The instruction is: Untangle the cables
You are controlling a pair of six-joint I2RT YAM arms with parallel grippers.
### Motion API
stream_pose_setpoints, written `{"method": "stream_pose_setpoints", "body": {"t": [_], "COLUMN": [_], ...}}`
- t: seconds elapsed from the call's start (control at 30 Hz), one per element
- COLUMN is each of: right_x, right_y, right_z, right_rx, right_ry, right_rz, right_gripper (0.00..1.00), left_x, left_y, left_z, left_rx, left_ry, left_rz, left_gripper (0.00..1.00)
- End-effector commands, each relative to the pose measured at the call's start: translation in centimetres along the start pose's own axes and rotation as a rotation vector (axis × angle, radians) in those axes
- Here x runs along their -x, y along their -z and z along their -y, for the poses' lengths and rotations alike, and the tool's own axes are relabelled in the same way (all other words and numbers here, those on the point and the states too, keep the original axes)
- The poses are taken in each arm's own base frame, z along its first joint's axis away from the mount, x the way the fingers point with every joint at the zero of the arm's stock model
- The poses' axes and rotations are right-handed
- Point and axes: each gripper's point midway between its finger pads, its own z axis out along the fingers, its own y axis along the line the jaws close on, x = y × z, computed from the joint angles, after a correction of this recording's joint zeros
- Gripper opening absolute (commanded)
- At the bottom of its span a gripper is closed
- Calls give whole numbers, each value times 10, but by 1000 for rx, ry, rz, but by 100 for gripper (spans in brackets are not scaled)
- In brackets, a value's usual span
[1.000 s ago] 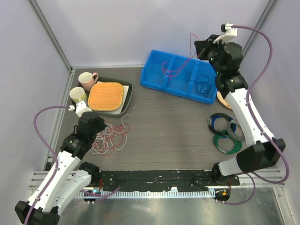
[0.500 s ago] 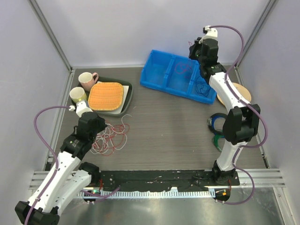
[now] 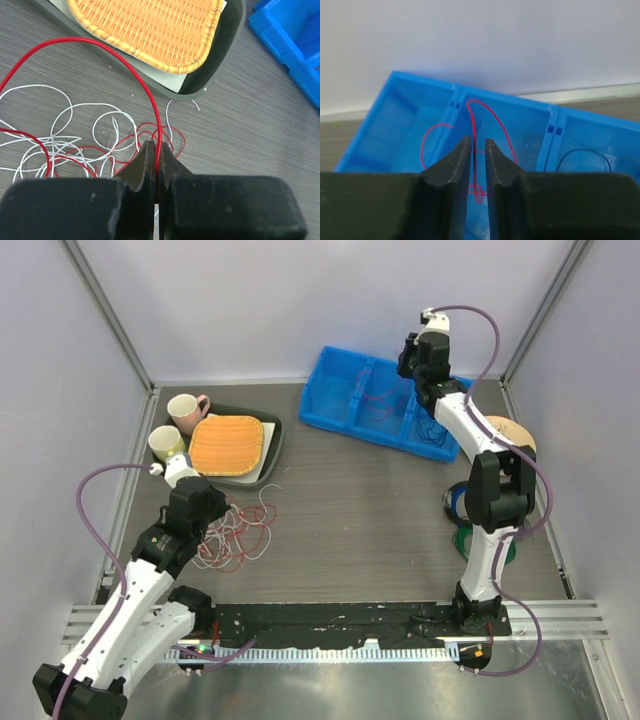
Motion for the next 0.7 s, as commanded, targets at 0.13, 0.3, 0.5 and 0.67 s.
{"method": "stream_pose_setpoints", "body": {"t": [0.13,0.3,0.5,0.67], "right_x": [11,-45,-75,-49], "right_y": [32,114,233,276], "right_z": [-43,-136,-224,-255], "right_rx": [171,673,1156,1205], "right_ry": [157,497,531,276], "right_rz": [-21,-95,30,89], "right_gripper": [75,87,87,87], "left_x": [10,17,51,88], "left_y": [6,14,44,55], "left_z": [33,60,126,148], "left_rx": [-164,-272,-517,-543], "left_ry": [-12,15,93,183], "left_rz": [6,-18,-52,-4], "left_gripper": [0,0,0,0]}}
